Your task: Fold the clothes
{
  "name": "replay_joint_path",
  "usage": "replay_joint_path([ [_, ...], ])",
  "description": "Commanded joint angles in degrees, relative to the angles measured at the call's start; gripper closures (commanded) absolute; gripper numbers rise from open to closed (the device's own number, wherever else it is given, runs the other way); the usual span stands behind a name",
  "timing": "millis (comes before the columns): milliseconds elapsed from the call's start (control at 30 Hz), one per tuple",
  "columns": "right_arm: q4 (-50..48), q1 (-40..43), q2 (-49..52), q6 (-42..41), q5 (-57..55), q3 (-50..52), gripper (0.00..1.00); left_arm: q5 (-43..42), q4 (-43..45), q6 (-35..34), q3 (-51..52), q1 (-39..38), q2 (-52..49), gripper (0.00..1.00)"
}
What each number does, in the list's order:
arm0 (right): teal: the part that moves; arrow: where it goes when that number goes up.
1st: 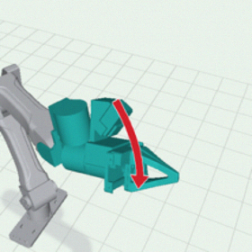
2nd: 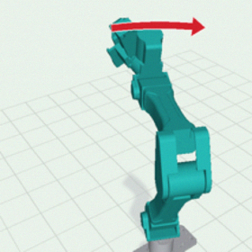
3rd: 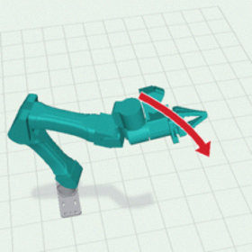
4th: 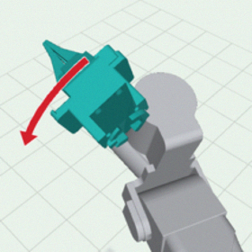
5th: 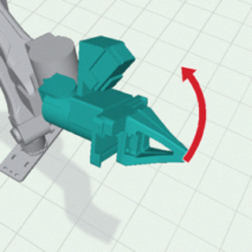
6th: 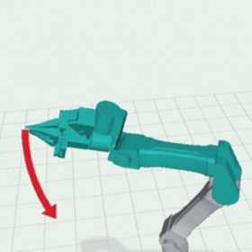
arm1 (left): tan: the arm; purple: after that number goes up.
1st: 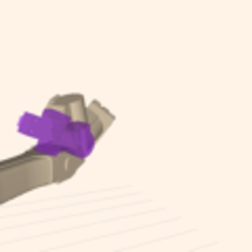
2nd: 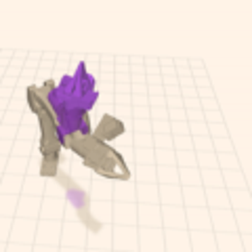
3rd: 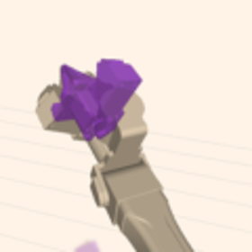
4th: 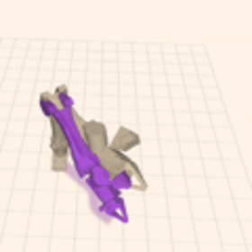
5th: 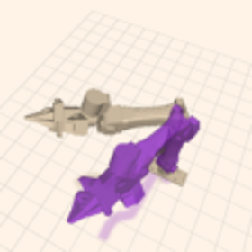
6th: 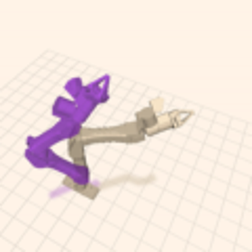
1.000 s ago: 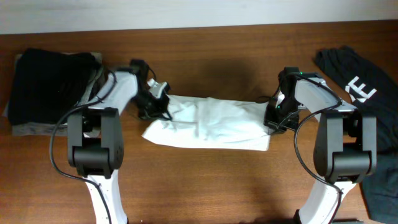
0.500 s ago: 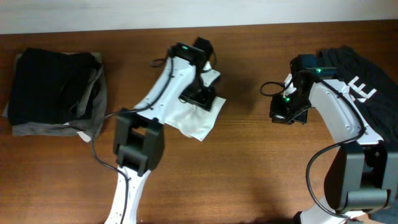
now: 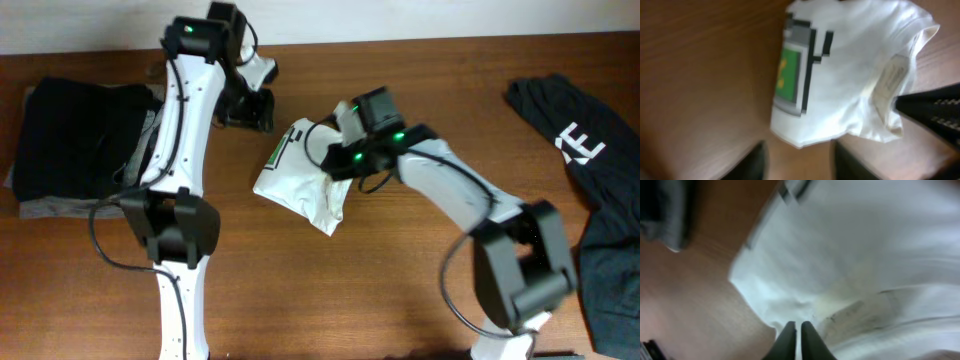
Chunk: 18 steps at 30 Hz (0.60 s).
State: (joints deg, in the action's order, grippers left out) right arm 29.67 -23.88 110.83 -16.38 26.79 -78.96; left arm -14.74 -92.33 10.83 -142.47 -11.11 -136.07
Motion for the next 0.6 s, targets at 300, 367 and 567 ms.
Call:
replay_joint_path([
  [300, 17.18, 3.41, 6.75, -11.98, -9.7, -0.15, 0.96, -0.09, 14.21, 0.17, 35.87, 3.56, 1.01, 0.76],
  [367, 20.65, 7.89, 2.05, -6.51, -4.02, -0.74, 0.96, -0.5, 9.05, 0.42, 26.69, 4.48, 5.53, 0.72],
  [567, 0.13, 12.13, -7.02, -8.15, 5.79, -1.31, 0.96, -16.41, 34.14, 3.02, 22.8, 0.68, 7.67, 0.55],
])
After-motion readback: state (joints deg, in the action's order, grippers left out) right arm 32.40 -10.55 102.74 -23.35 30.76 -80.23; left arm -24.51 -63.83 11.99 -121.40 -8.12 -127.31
